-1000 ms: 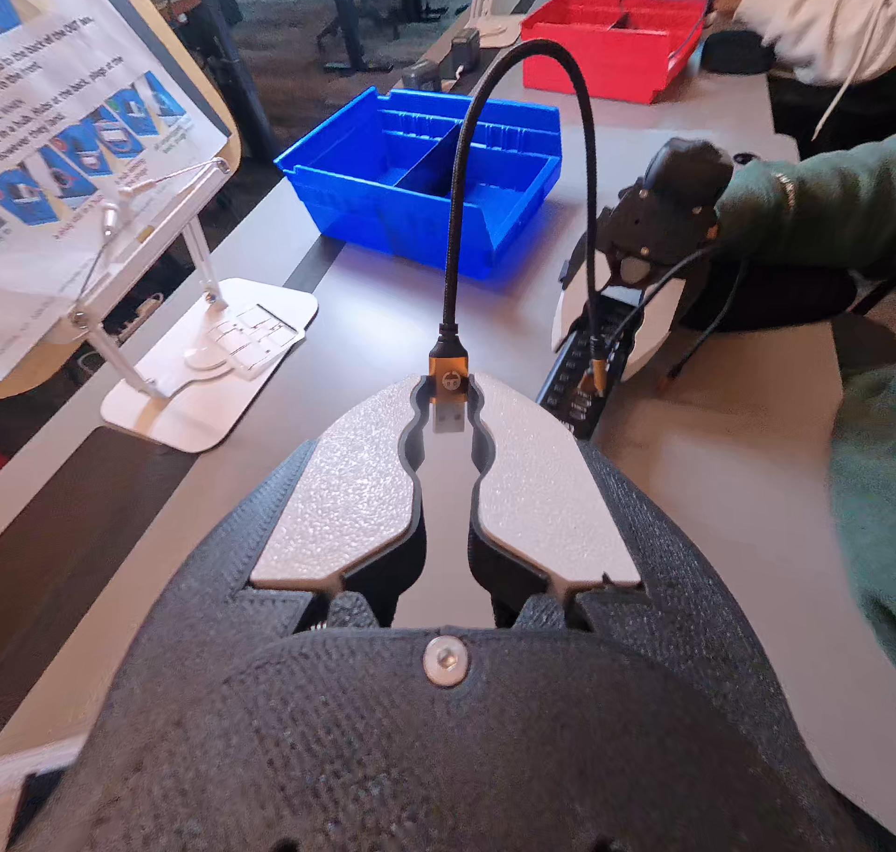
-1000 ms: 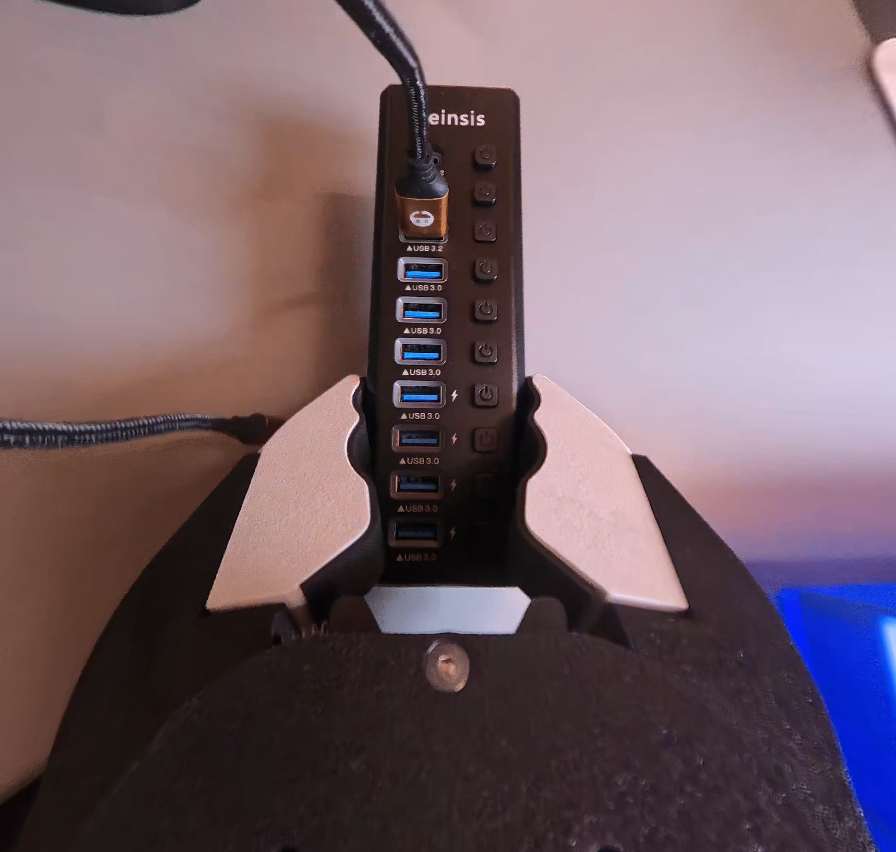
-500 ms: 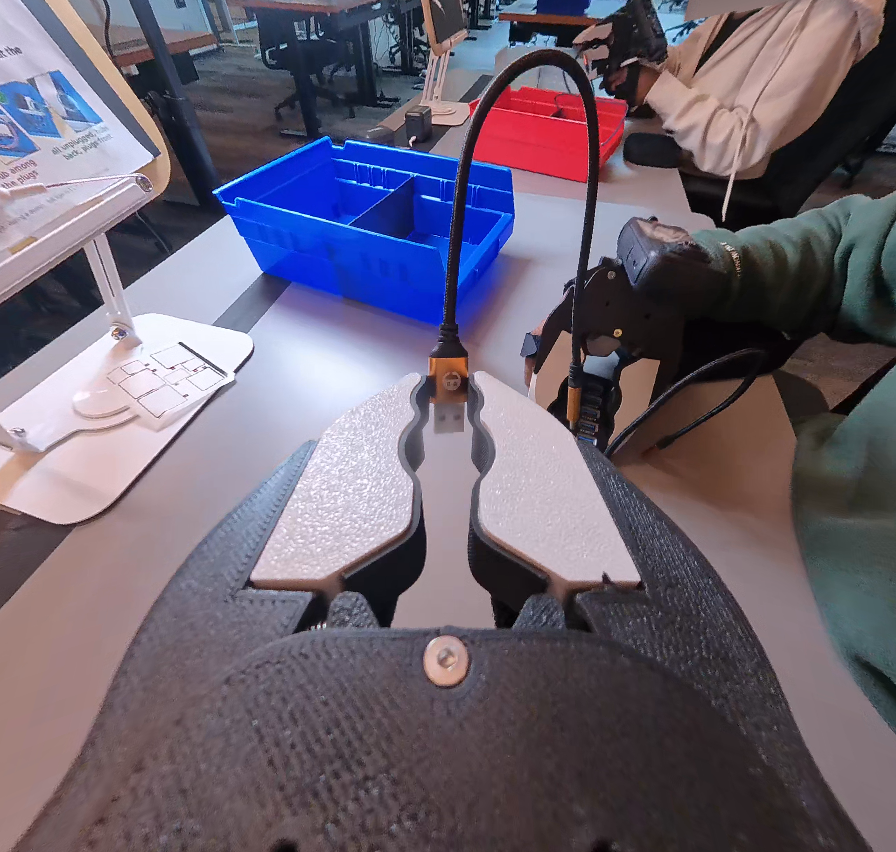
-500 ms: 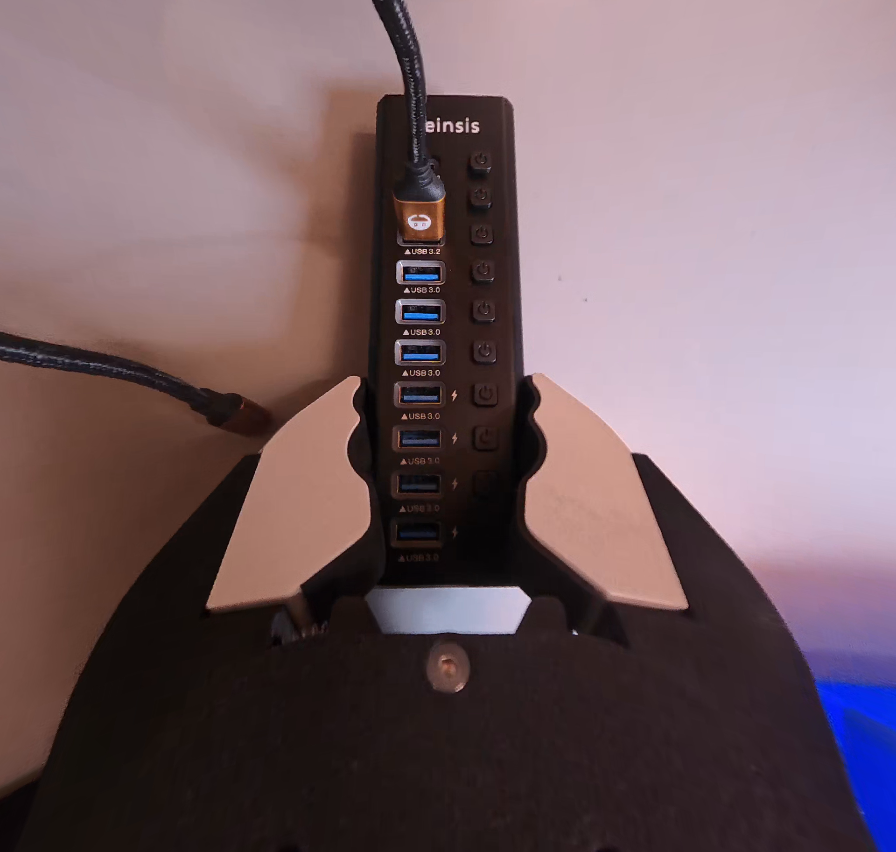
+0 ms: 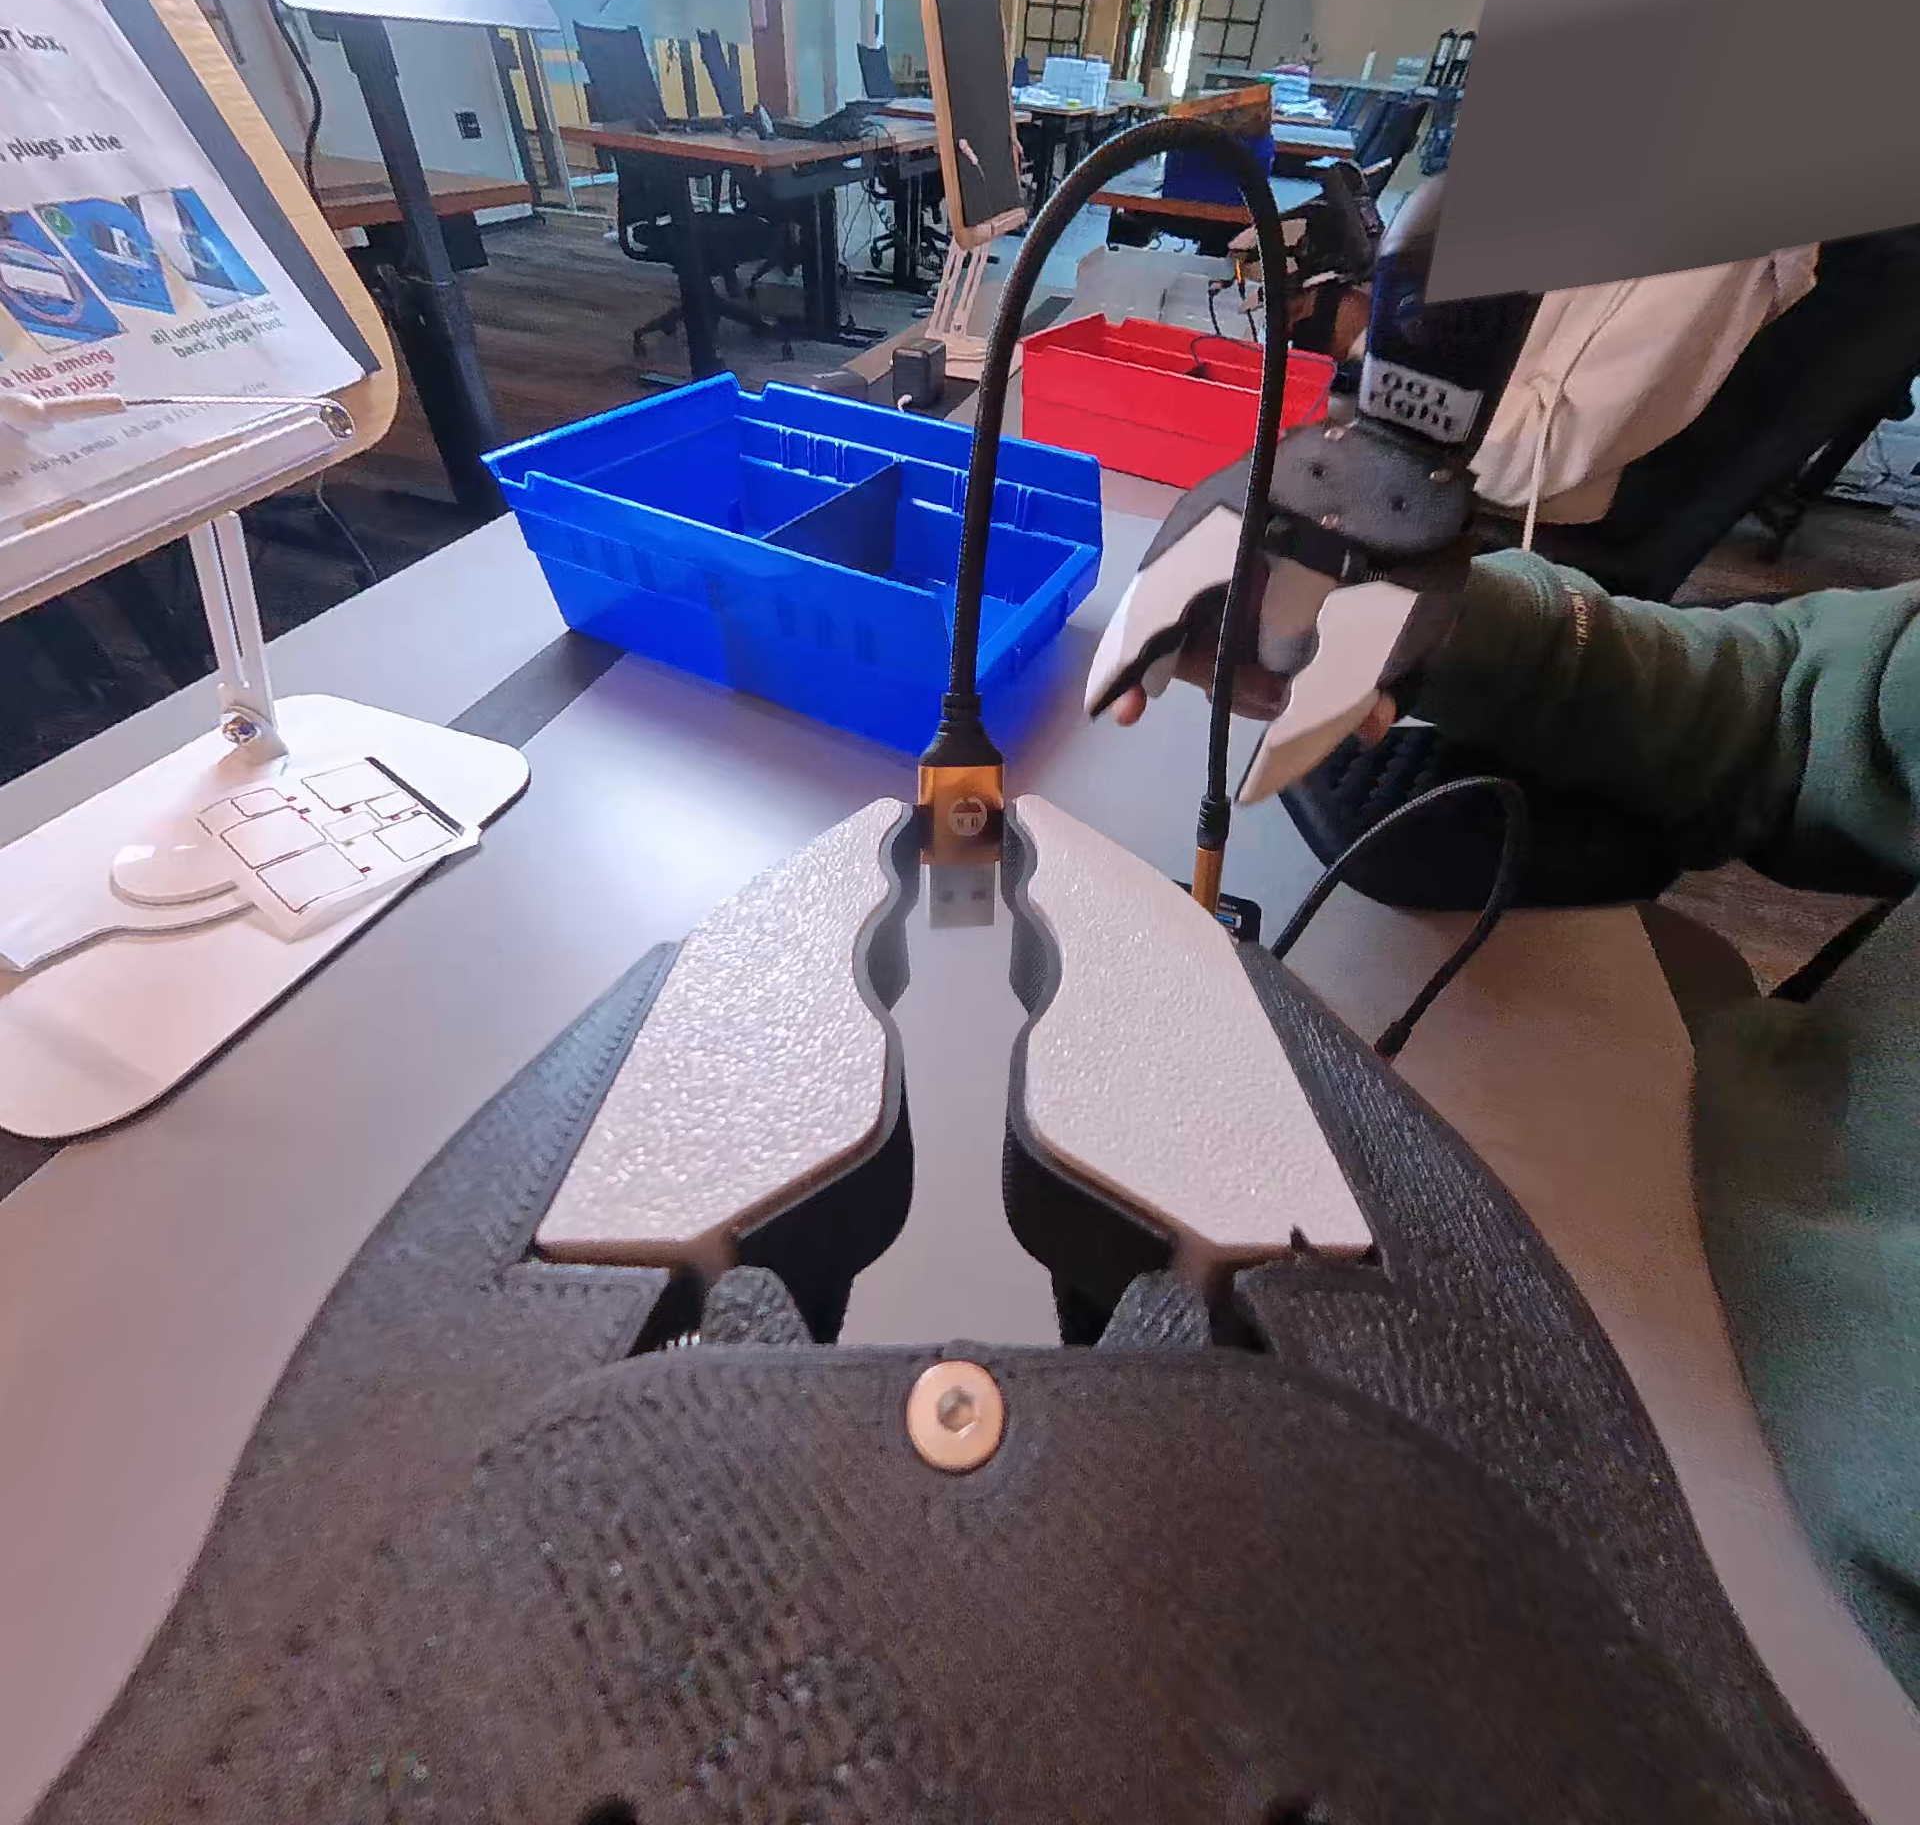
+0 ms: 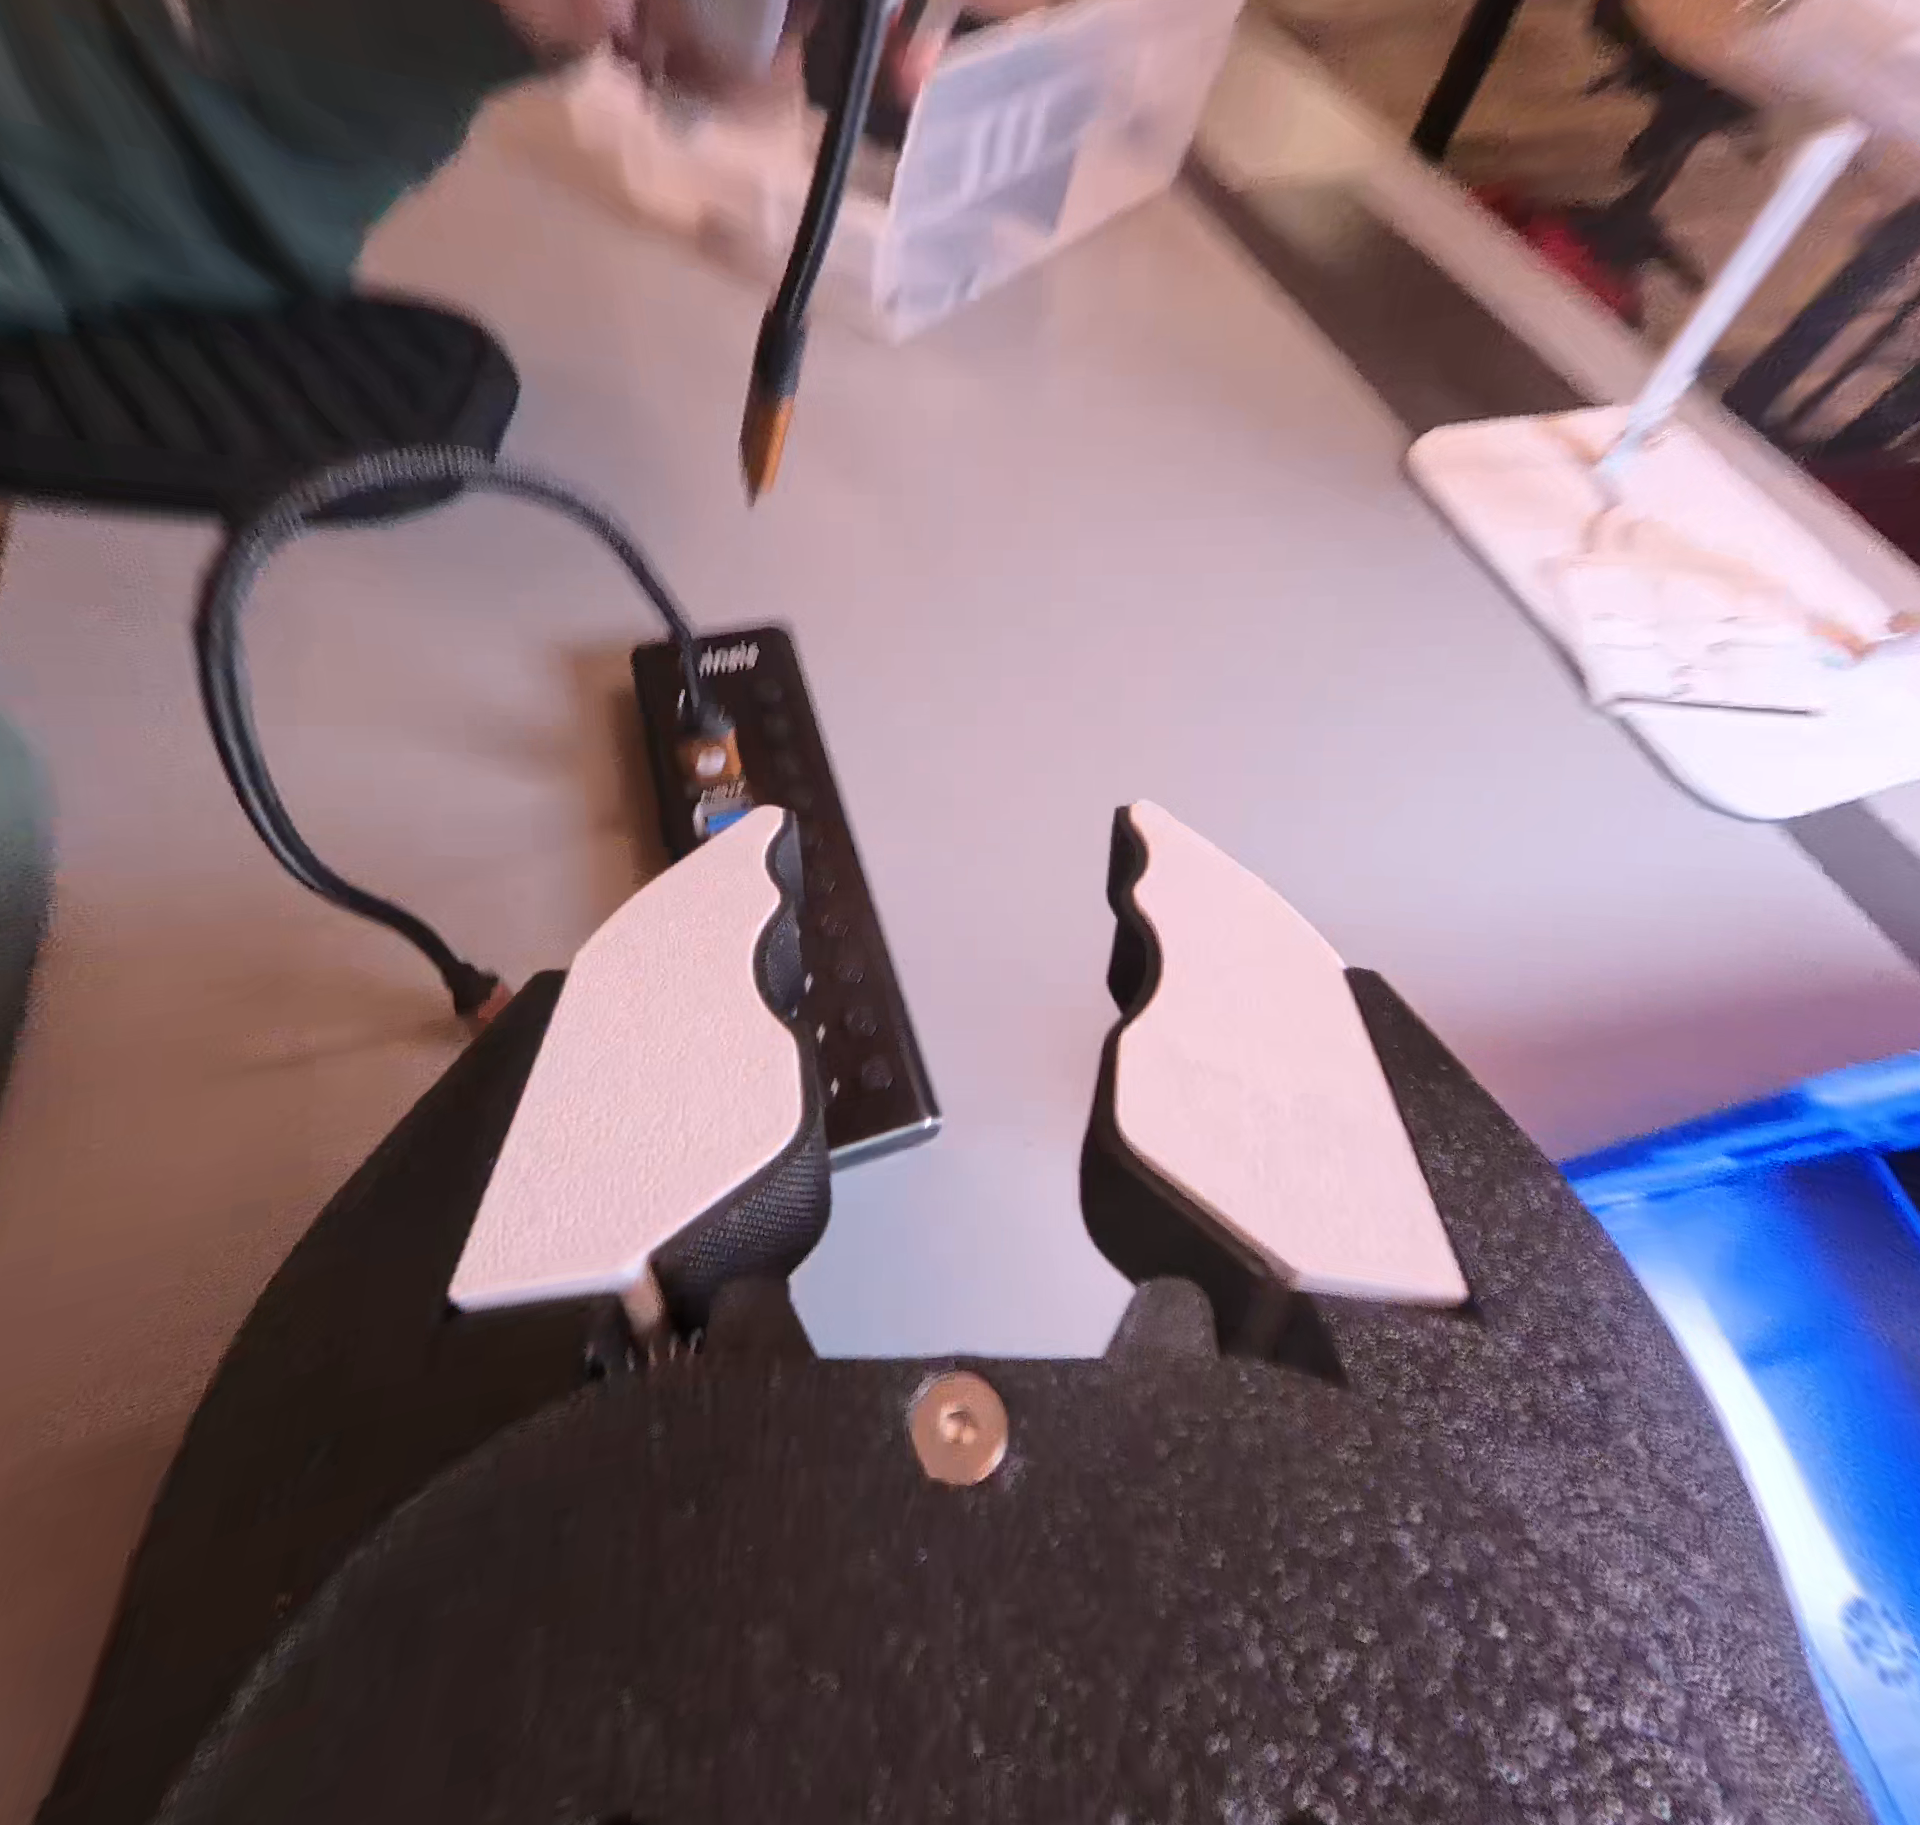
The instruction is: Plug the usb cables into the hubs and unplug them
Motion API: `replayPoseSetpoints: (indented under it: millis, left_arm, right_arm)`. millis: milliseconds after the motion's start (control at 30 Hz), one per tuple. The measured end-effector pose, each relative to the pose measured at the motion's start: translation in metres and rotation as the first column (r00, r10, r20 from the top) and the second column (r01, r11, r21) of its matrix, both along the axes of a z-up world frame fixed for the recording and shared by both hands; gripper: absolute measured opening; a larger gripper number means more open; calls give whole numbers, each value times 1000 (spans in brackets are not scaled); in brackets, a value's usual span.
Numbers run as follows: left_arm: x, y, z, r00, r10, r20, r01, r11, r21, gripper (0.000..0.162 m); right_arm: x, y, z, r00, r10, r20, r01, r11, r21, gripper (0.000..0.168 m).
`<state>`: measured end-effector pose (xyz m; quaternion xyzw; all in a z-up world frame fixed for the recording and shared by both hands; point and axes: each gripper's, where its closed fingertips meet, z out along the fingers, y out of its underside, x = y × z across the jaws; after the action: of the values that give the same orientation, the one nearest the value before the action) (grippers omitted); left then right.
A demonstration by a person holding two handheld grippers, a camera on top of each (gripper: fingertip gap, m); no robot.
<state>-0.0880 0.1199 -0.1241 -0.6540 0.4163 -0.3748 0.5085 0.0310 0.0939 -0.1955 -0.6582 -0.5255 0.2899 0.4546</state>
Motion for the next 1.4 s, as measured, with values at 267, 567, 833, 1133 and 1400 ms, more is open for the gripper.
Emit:
replayPoseSetpoints:
  millis: [267, 567, 833, 1133, 1400]
  left_arm:
    - [-13, 6, 42, 976, 124, 182, -142, 986, 90, 15]
    - [2, -16, 42, 977, 154, 144, -178, 969, 172, 15]
    - [21, -29, 10, 996, 69, 49, -76, 984, 160, 15]
    - [36, -53, 17, 962, -149, 231, 152, 988, 3, 15]
    - [44, -61, 4, 941, -222, 254, 256, 961, -107, 15]
  right_arm:
    - [-11, -34, 116, 917, 76, -391, -26, 991, 131, 40]
    - [-106, -62, 116, 932, 232, -277, -208, 971, 114, 37]
    - [-93, 2, 76, 953, -51, -300, 41, 998, -41, 37]
    - [-82, -12, 93, 875, 66, -479, -135, 985, -110, 25]
    - [-92, -33, 85, 833, 201, -515, -309, 942, -131, 42]
